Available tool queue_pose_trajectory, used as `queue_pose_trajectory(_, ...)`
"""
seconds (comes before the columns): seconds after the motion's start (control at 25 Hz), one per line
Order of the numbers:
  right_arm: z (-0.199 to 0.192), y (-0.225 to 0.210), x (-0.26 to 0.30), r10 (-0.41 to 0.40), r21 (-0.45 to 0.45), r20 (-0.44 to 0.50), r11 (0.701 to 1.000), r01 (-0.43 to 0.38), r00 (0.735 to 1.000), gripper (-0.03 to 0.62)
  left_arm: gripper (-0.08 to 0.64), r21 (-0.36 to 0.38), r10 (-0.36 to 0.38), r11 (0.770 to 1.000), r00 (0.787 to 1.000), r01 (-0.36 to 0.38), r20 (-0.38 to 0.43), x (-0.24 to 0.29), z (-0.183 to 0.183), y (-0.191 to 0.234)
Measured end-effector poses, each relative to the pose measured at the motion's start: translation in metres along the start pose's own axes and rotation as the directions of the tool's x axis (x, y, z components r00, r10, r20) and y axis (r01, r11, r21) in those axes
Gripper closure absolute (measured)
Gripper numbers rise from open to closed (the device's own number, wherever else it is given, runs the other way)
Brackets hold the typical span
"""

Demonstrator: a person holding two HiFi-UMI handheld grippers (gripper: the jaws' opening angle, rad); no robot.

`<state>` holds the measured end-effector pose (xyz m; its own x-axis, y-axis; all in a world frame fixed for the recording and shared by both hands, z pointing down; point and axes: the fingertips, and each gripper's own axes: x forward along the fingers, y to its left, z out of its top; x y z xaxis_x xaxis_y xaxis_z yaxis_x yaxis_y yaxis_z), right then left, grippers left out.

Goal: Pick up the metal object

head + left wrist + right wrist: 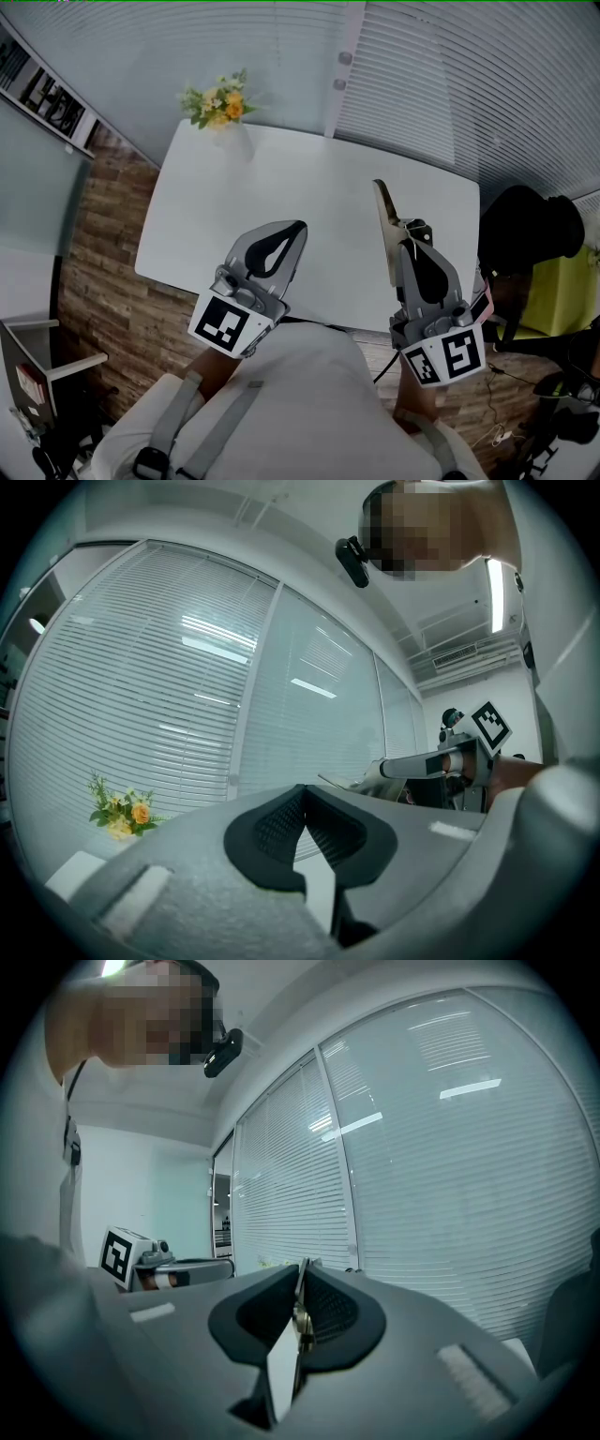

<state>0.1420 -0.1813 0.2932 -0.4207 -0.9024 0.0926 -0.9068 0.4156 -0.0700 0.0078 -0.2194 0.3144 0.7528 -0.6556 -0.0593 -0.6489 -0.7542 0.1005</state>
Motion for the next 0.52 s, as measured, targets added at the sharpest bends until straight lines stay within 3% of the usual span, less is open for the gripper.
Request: queue_pose_trajectory(0.52,0.0022,0.0,-0.0003,-0.002,-0.003,0.004,1.0,0.002,1.0,0.569,0.558,-0.004,0.005,1.0,1.0,-0.005,-0.006,-0.0001,-0.0006,0.0006)
